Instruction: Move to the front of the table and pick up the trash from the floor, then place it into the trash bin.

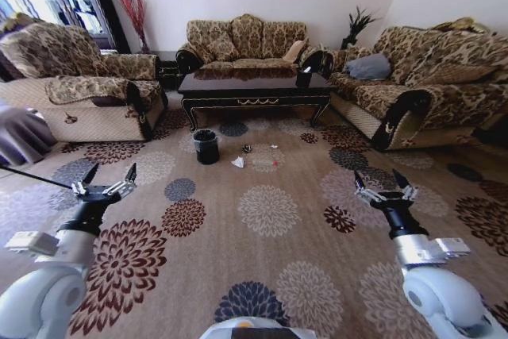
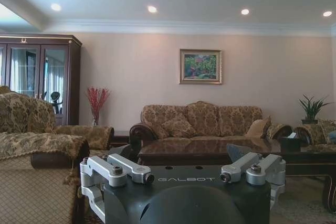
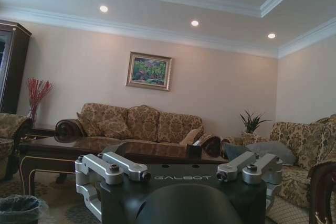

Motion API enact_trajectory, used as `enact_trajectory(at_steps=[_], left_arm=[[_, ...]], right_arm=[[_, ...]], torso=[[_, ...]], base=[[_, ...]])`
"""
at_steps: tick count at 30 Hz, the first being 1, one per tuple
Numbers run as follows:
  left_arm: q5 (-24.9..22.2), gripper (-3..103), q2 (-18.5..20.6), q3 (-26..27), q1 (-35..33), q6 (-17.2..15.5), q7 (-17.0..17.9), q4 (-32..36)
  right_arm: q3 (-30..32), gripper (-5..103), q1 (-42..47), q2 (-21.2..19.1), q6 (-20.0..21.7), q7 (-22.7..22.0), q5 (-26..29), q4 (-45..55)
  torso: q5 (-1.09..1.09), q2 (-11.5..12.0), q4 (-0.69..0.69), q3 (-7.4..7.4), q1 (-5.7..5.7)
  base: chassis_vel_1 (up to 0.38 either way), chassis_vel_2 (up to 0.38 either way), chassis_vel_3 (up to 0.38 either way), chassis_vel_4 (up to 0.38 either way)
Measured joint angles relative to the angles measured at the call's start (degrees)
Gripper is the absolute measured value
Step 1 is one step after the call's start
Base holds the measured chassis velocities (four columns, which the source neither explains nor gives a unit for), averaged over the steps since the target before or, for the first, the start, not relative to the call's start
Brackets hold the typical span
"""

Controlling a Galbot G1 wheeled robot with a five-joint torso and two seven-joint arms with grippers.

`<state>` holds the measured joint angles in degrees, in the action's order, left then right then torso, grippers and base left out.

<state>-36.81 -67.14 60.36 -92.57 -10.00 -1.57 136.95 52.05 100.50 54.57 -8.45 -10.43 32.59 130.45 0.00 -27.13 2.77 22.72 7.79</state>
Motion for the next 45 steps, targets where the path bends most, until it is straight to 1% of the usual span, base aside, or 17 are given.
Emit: enact_trajectory(at_steps=[8, 10, 14, 20, 24, 34, 45], left_arm=[[0.1, 100, 0.1, 0.0, -0.5, 0.0, 0.1, 0.2], [0.1, 100, 0.1, 0.0, -0.5, 0.0, 0.1, 0.2], [0.1, 100, 0.2, -0.1, -0.6, 0.0, 0.1, 0.3], [0.1, 100, 0.4, -0.1, -0.6, 0.0, 0.1, 0.2], [0.3, 100, 0.4, -0.2, -0.6, 0.0, 0.1, -0.1], [0.3, 100, 0.4, -0.4, 0.0, 0.0, 0.1, -0.6], [-0.3, 100, 0.7, 0.2, 0.6, 0.0, 0.1, 0.3]], right_arm=[[0.0, 100, 0.0, 0.0, 0.0, -0.2, 0.0, 0.1], [0.0, 100, 0.0, 0.1, 0.0, -0.2, 0.0, 0.1], [-0.2, 100, 0.0, 0.2, 0.0, -0.2, -0.3, 0.0], [-0.5, 100, 0.0, 0.4, 0.0, -0.2, -0.5, -0.2], [-0.8, 100, -0.2, 0.5, 0.0, -0.2, -0.6, -0.6], [-1.0, 100, -0.4, 0.4, -0.1, -0.1, -0.7, -1.0], [-0.9, 100, -0.9, 0.4, -0.5, -0.1, -0.7, -1.2]], torso=[[0.0, 1.9, 0.0, -1.18, -0.72], [0.0, 2.1, 0.0, -1.28, -0.79], [0.0, 3.4, 0.0, -2.18, -1.27], [0.0, 4.4, 0.0, -2.87, -1.53], [0.0, 5.7, 0.0, -3.76, -1.96], [0.0, 8.0, 0.0, -5.17, -2.83], [0.0, 10.3, 0.0, -6.79, -3.49]], base=[[0.0, 0.0, 0.0, 0.0], [0.0, 0.0, 0.0, 0.0], [0.0, 0.0, 0.0, 0.0], [0.0, 0.0, 0.0, 0.0], [0.0, 0.0, 0.0, 0.0], [0.0, 0.0, 0.0, 0.0], [0.0, 0.0, 0.0, 0.0]])
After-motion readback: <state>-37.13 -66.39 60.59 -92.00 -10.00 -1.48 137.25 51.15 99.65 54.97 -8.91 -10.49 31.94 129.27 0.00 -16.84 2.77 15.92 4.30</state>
